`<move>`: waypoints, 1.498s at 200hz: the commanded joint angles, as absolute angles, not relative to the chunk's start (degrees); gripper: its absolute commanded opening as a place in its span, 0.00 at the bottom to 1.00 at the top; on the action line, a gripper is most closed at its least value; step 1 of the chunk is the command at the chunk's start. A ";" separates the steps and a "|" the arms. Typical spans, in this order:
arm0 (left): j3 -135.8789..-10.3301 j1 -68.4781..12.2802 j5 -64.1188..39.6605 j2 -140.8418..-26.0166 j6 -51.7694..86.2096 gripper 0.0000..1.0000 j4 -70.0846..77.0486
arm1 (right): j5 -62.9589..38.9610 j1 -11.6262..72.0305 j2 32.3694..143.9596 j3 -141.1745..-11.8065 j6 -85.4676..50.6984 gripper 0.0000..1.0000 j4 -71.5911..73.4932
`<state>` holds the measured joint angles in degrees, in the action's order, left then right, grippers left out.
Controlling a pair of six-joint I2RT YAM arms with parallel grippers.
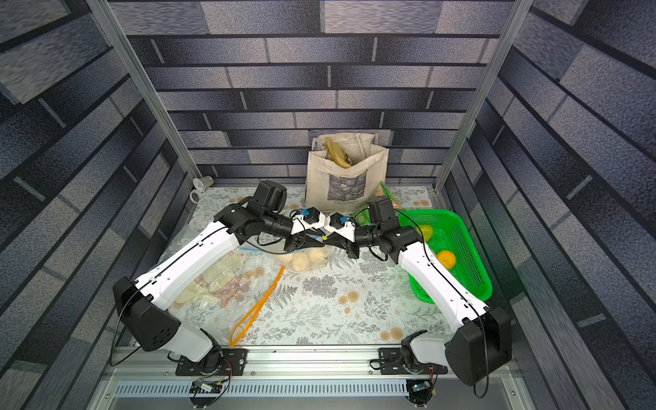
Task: Open the zip-top bag and take out the pear
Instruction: Unzip the zipper on the zipper food storage bag.
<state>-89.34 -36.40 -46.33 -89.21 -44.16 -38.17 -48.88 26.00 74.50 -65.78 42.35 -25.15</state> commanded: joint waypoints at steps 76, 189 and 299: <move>-92.80 -36.84 -43.73 -92.05 -46.29 0.00 -41.33 | -51.30 26.28 74.79 -65.79 40.56 0.00 -23.93; -78.62 -24.70 -41.61 -74.50 -41.04 0.00 -37.24 | -42.30 21.40 70.53 -56.98 25.01 0.00 -10.55; -68.67 -8.07 -21.00 -59.85 -30.97 0.00 -29.76 | -29.29 14.53 67.70 -54.98 17.61 0.00 -7.77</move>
<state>-68.66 -11.51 -32.45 -60.66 -35.24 -30.39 -38.06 17.17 67.66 -55.11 21.23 -6.11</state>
